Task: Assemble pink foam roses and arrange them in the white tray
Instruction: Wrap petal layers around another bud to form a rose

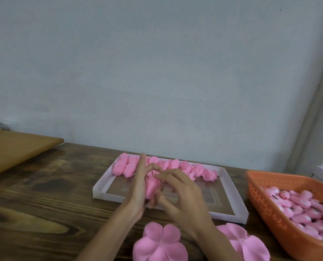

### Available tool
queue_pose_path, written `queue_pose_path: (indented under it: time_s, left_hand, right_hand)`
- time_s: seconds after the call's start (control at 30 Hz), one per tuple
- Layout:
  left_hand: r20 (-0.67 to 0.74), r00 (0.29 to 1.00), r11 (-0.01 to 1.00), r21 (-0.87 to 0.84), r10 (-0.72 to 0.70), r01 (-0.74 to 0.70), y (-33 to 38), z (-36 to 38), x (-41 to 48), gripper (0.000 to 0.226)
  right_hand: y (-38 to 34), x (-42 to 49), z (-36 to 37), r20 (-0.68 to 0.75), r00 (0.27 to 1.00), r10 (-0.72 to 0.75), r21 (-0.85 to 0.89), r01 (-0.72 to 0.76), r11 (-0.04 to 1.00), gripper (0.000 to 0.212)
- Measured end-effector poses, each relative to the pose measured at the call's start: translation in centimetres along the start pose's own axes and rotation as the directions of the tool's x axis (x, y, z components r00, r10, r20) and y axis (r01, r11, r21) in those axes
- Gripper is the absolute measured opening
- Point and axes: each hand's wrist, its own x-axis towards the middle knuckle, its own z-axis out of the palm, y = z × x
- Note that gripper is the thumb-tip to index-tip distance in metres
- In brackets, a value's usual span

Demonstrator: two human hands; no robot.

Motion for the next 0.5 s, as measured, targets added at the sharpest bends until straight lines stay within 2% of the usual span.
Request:
queue_pose_path:
  time_s: [0.5]
  left_hand:
    - [0.066,0.994,0.983,0.158,0.090,-0.099,-0.06,-0.17,0.33,0.081]
  right_hand:
    - [0.40,0.10,0.58,-0.074,0.996,0.053,0.063,-0.048,0.997,0.031]
